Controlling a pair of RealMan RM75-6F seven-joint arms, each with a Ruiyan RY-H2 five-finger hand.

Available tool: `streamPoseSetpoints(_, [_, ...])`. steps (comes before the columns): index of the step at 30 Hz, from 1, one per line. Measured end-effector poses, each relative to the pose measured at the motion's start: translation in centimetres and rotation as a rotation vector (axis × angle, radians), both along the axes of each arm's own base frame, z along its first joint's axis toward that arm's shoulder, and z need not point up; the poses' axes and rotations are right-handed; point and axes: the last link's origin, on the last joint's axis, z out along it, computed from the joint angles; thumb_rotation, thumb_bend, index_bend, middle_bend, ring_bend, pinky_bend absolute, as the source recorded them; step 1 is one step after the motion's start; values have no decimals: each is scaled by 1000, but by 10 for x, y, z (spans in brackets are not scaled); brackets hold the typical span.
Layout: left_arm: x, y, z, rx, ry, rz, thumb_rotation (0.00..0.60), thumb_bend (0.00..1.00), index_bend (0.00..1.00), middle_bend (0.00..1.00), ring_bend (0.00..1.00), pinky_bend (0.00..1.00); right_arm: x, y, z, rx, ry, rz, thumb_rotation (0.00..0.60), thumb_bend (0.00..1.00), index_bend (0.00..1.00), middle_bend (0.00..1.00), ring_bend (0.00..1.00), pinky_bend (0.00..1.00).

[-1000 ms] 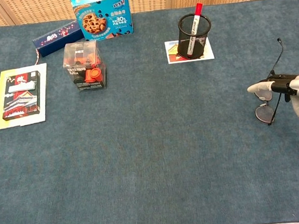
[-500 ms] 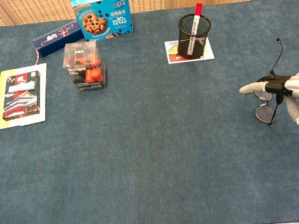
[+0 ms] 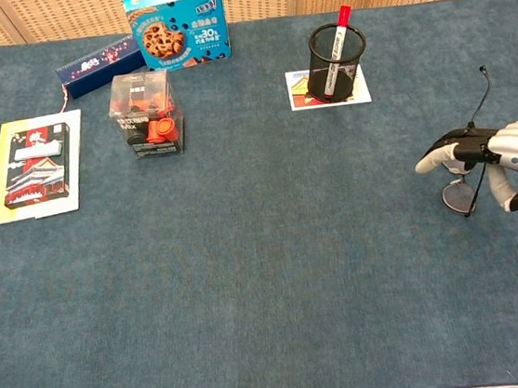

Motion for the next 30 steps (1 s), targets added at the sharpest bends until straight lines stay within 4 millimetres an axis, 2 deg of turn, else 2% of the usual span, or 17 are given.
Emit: streamPoseSetpoints(30, [0,1,-1,-5,5,1,600,521,515,518,501,627,-13,-5,8,-75,21,5,600,1000,226,205,117,295])
